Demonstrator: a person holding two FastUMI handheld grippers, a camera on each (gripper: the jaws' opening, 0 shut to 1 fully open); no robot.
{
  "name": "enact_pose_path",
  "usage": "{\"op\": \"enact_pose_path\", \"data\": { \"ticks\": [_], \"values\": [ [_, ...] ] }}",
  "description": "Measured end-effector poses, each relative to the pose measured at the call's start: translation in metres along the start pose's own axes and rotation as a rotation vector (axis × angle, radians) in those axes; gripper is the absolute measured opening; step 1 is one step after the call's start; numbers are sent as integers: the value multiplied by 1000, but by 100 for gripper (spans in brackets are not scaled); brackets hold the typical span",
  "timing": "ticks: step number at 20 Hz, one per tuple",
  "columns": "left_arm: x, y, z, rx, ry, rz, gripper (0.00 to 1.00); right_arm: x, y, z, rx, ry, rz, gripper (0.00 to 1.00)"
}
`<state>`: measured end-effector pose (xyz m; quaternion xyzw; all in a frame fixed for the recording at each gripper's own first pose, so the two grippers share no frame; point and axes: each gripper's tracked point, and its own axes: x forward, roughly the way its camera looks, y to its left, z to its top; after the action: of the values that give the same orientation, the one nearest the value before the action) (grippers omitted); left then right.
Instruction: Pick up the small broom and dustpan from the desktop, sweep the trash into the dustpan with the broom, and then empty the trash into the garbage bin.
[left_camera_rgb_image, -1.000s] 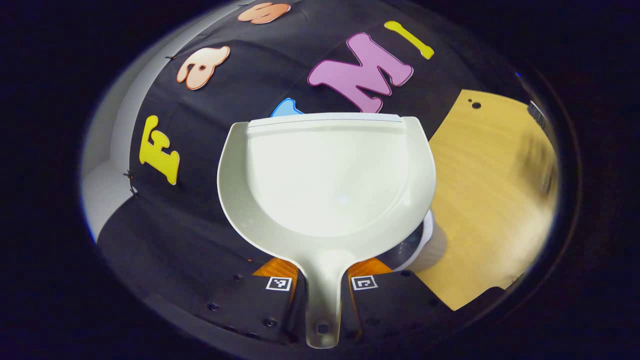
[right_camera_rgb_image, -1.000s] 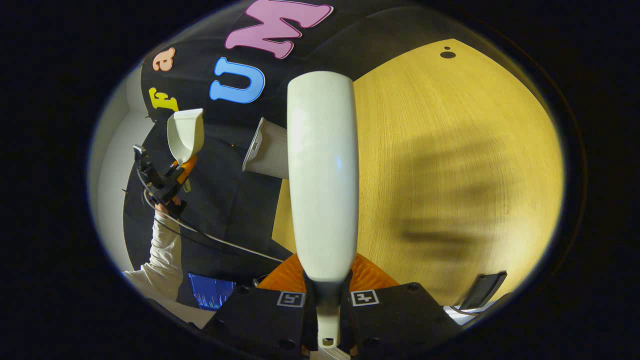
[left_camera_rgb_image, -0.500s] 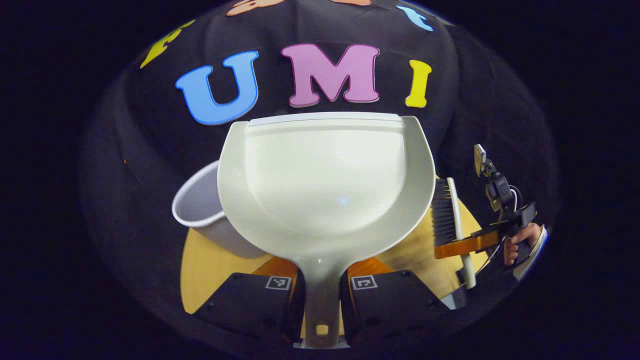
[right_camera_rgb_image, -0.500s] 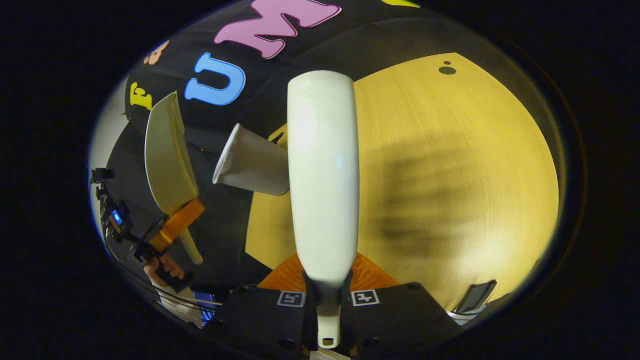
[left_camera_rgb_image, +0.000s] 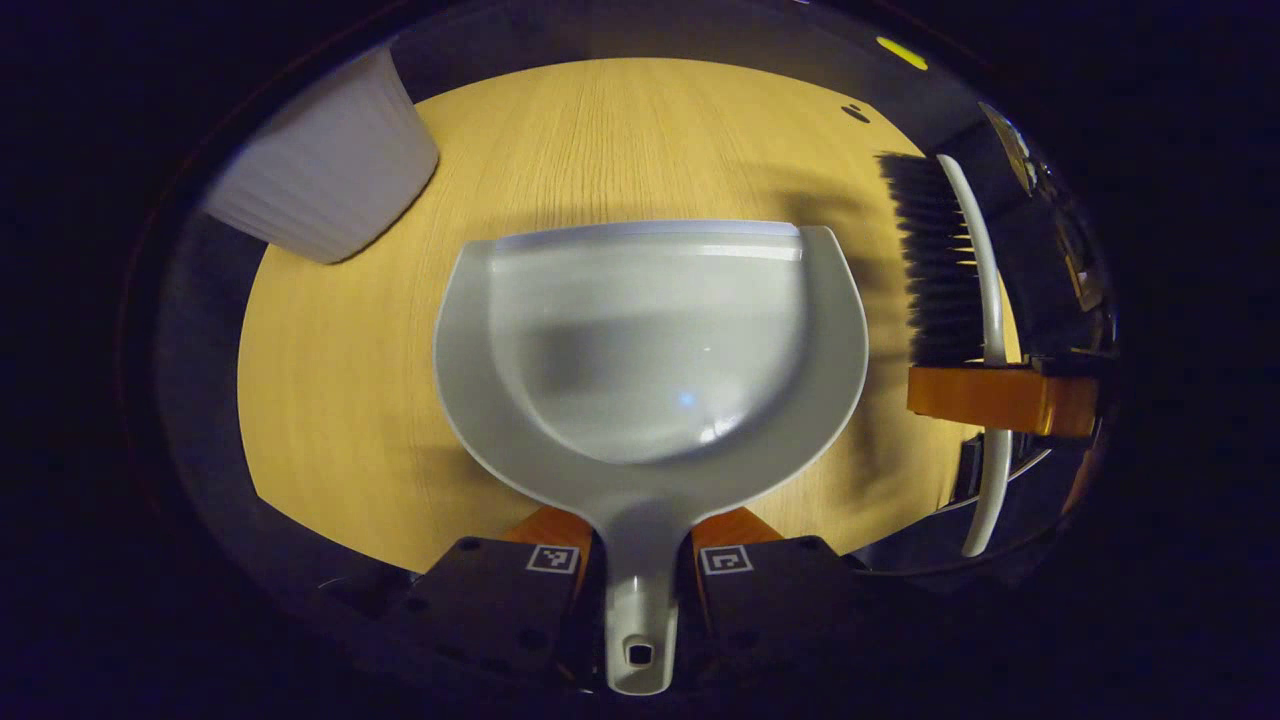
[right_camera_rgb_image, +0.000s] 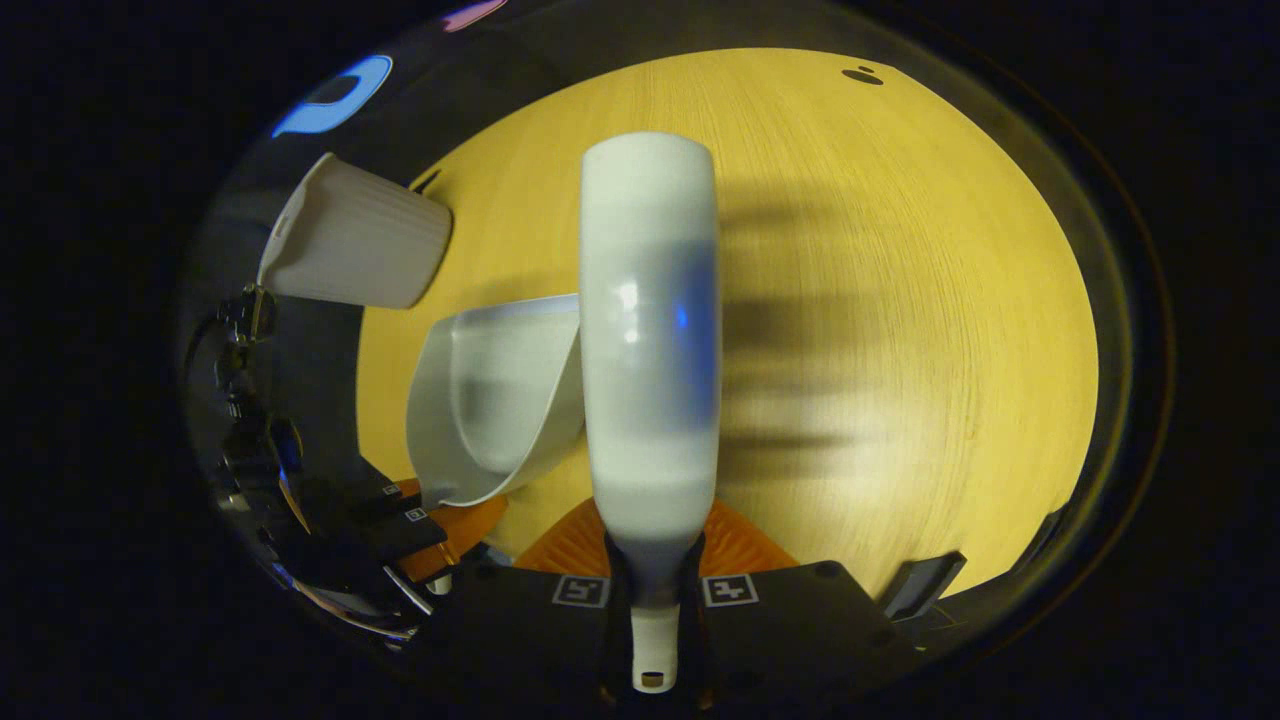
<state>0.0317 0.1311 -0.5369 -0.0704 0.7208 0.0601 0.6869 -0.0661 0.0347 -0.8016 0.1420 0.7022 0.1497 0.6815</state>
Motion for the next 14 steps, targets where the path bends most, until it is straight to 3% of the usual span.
{"op": "enact_pose_path", "data": {
  "ticks": [6, 9, 14],
  "values": [
    [-28, -8, 37, -26, -3, 20, 28, 27, -16, -41, 29, 141, -115, 19],
    [-26, -8, 35, -28, -2, 34, 28, 30, -29, -59, 49, 161, -160, 20],
    [-23, -8, 33, -40, 22, 34, 28, 30, -31, -53, 45, 169, -195, 20]
  ]
}}
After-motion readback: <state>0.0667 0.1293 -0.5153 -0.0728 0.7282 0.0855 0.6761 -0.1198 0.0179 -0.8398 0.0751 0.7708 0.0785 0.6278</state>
